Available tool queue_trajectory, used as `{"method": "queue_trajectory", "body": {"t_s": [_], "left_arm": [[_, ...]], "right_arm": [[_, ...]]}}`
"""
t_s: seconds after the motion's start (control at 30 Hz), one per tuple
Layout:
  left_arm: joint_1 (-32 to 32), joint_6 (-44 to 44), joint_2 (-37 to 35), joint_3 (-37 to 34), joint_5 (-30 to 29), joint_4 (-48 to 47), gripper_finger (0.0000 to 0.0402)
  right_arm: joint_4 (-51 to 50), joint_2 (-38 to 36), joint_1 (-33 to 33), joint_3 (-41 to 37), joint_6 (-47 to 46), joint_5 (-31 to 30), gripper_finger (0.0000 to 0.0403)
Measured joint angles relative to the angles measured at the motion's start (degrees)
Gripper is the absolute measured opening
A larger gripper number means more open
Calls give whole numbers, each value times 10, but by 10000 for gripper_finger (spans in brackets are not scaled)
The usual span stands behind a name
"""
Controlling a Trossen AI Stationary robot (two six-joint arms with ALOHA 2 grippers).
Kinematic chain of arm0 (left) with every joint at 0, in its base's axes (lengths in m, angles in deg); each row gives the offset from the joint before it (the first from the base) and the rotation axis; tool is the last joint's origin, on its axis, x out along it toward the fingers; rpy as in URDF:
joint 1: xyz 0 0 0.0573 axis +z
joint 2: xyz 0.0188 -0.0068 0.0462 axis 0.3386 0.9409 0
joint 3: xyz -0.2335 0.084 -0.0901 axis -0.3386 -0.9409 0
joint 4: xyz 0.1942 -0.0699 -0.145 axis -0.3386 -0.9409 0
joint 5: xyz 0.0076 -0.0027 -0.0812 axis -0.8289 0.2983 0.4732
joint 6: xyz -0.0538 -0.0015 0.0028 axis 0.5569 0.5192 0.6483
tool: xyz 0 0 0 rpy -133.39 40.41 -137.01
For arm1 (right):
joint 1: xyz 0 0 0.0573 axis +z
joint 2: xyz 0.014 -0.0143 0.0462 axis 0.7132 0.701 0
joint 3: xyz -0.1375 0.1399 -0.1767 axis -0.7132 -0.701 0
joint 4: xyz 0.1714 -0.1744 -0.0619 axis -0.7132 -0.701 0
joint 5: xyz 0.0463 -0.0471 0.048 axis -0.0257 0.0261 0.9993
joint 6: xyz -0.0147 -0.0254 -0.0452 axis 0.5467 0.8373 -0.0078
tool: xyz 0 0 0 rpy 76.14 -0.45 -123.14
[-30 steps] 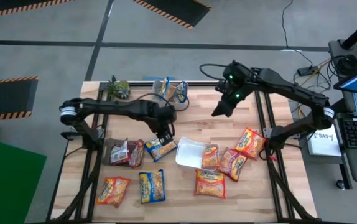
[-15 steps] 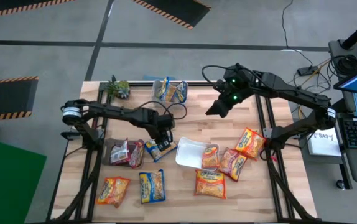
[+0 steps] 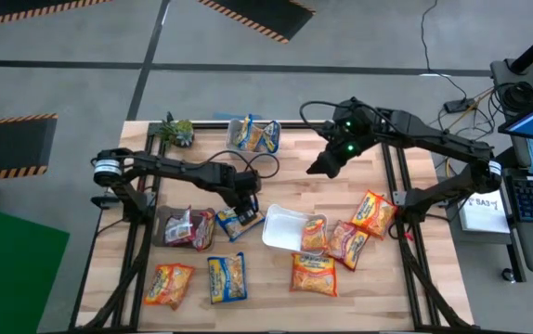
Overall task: Sort Maruchan noodles
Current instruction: Put the blue noodle pack into the gray bin
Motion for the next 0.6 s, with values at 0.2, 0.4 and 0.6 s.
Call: {"method": "queue_trajectory", "body": {"t_s": [0.2, 0.4, 0.6], "left_arm": [[0, 7, 0, 0, 0, 28, 39], [0, 4, 1, -8, 0, 28, 39], [0, 4, 1, -16, 0, 28, 39]], "right_arm": [[0, 0, 6, 0, 1, 0, 187], [-1, 0, 6, 0, 4, 0, 187], [-1, 0, 6, 0, 5, 0, 187]]}}
